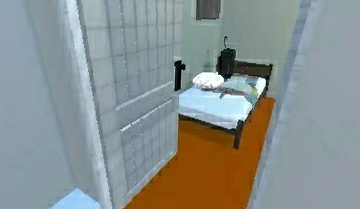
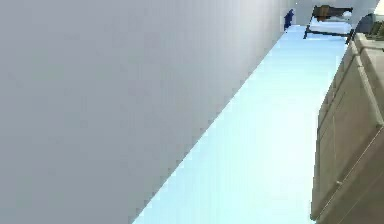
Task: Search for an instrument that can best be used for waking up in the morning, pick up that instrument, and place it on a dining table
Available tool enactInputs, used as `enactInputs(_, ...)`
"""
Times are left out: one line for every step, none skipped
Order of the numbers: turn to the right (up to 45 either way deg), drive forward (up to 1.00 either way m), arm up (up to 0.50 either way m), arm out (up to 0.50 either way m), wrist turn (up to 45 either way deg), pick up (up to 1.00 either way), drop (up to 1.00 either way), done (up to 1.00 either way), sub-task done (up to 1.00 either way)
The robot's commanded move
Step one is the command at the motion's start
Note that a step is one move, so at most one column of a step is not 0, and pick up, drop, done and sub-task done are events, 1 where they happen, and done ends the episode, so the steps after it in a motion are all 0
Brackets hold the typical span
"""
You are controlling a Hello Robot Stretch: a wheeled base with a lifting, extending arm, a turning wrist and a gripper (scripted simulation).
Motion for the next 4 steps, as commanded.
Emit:
enactInputs(-9.0,0.00,0.00,0.00,0.0,0.00,0.00,0.00,0.00)
enactInputs(0.0,0.55,0.00,0.00,0.0,0.00,0.00,0.00,0.00)
enactInputs(15.0,0.00,0.00,0.00,0.0,0.00,0.00,0.00,0.00)
enactInputs(0.0,0.65,0.00,0.00,0.0,0.00,0.00,0.00,0.00)
